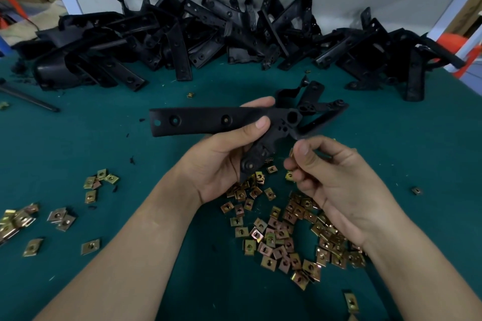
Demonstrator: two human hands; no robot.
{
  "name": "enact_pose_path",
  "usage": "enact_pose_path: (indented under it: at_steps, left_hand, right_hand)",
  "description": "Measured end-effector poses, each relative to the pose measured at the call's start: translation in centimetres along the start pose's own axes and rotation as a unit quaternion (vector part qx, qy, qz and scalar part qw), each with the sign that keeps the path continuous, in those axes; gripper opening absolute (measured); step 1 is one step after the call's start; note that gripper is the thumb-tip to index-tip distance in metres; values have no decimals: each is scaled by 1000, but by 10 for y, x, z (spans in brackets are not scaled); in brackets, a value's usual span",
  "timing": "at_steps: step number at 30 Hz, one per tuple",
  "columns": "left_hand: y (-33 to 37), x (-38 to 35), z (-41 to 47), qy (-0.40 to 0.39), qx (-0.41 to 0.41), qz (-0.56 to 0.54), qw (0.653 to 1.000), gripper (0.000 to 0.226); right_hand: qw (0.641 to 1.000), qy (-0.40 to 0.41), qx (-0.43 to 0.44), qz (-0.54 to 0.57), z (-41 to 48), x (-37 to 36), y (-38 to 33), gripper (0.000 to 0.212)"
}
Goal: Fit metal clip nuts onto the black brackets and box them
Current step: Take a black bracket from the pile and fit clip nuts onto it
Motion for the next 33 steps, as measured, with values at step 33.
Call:
enact_pose_path:
  at_steps: [33]
  left_hand:
    - [2, -5, 1, -13, -22, 5, 1000, 55]
  right_hand:
    - [996, 38, 79, 33, -2, 6, -11, 20]
Point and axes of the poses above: each hand's wrist, its own z-axis towards the middle knuckle, its own x-axis out of the back of the hand, y = z × x, the point moved 9 cm from there along z, towards the middle knuckle, and after that the axes turned 1 degree about -z, right-handed, at the moved point
